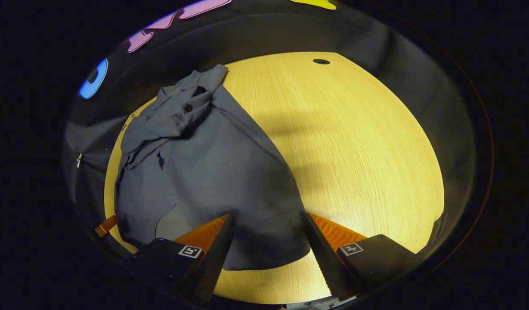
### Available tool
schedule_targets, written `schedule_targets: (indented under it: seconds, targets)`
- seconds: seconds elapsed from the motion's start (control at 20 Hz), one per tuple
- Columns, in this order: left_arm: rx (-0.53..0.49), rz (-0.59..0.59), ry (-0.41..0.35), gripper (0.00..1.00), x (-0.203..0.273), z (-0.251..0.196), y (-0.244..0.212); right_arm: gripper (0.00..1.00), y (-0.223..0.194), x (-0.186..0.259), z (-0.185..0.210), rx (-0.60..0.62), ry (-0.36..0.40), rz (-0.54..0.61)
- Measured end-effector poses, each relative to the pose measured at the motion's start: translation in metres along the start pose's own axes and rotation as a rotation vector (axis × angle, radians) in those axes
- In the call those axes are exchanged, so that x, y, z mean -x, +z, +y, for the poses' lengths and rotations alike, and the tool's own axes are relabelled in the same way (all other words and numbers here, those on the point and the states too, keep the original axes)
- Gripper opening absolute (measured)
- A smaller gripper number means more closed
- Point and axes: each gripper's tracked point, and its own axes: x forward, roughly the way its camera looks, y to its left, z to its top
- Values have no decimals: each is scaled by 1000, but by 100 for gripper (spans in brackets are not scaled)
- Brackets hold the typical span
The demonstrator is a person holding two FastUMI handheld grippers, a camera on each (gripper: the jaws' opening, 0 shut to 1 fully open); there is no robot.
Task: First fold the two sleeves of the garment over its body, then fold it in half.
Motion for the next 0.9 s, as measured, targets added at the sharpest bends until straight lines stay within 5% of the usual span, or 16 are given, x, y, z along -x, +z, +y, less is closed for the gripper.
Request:
schedule_targets:
  seconds: [0.2,0.45,0.9]
  targets:
    - [-11,31,-3,96,-4,3,-15,100,-7,-4,12,83,-8,18]
    - [17,73,-7,96,-11,3,-28,99,-20,-6,58,145,75,59]
    - [-103,100,28,98,-8,-9,-38,97,-29,-12,79,367,-29,60]
